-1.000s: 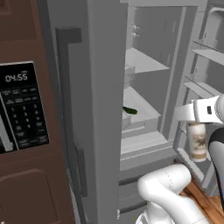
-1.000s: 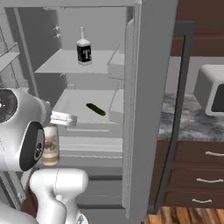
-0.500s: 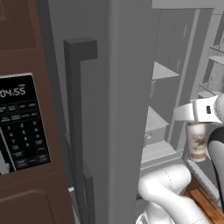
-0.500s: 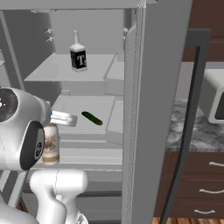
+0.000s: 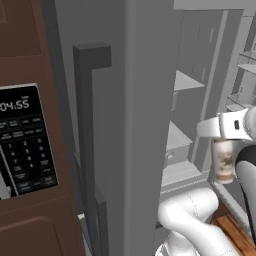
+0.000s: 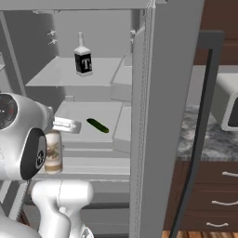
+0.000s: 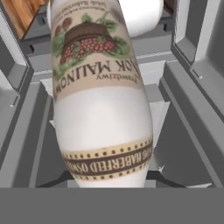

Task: Place the liquors on the top shelf of the fridge to keep them out of children's reach, and place the cucumber on lower shelves for easy access.

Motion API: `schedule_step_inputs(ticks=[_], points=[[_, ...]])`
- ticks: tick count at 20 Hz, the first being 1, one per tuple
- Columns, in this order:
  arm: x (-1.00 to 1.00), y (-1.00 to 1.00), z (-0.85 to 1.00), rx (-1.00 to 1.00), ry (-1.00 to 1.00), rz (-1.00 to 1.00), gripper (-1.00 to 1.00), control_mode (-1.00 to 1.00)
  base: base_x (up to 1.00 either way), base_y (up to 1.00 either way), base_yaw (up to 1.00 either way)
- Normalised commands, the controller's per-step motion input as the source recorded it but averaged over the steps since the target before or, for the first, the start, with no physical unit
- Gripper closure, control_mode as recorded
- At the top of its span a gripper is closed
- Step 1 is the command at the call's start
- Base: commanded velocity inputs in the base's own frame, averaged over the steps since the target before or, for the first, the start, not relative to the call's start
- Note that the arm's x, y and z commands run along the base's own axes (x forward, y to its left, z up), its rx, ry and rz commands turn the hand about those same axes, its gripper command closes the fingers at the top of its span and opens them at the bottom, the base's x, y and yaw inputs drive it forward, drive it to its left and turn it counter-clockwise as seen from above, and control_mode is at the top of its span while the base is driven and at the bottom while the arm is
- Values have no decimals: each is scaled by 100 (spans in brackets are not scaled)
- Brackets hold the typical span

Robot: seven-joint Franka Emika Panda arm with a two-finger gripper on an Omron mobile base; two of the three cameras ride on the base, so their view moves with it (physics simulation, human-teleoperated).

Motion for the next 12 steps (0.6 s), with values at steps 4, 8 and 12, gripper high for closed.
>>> schedule_step_inputs(ticks=[4,8,12], points=[[6,15,0,0,-15,-1,100,-100,0,0,0],[1,11,2,0,-20,0,100,-100,0,0,0],[6,3,16,0,-18,0,100,-100,0,0,0]])
